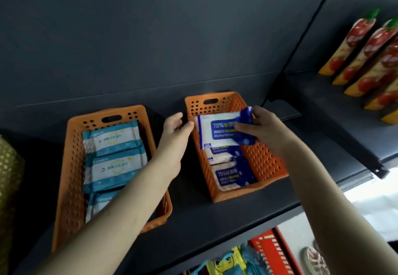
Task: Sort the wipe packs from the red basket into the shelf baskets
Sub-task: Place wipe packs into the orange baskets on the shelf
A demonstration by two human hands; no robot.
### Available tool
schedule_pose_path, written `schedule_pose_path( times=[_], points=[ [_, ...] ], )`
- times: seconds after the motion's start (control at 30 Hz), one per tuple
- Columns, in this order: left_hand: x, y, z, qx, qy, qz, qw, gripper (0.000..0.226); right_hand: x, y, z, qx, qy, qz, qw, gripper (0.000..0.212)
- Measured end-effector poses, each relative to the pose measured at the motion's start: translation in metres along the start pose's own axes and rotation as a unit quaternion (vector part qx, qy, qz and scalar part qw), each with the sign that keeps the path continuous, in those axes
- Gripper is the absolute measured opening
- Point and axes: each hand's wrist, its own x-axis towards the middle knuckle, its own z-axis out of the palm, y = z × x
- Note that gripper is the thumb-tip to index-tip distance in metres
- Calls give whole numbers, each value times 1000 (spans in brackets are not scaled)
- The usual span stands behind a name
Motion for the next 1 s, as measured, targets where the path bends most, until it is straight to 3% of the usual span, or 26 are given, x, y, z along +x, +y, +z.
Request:
schedule_pose_path(
  times=[0.07,0.17,0.27,0.37,0.5,0.57,0.73,1.0],
  points=[
    [-3,-5,3,28,-38,-89,995,51,-11,5,-19,-74,-6,10,997,33],
    [-5,-14,4,9,-106,-184,977,39,-20,14,-22,-222,-58,31,973,34],
    [0,-15,1,-2,-119,-189,975,34,-16,22,-8,-390,-87,46,916,40],
    [2,-14,-2,-4,-123,-190,974,37,-10,21,1,-373,-148,135,906,41],
    [2,-16,-1,6,-119,-182,976,37,-11,27,14,-534,-138,101,828,37],
    [3,-16,-1,11,-115,-181,977,35,-14,32,19,-573,-126,81,806,39],
    [1,-17,0,21,-106,-178,978,35,-17,34,25,-595,-75,30,799,43],
    [2,-18,0,52,-93,-170,980,36,-10,35,27,-599,-94,20,795,42]
  ],
)
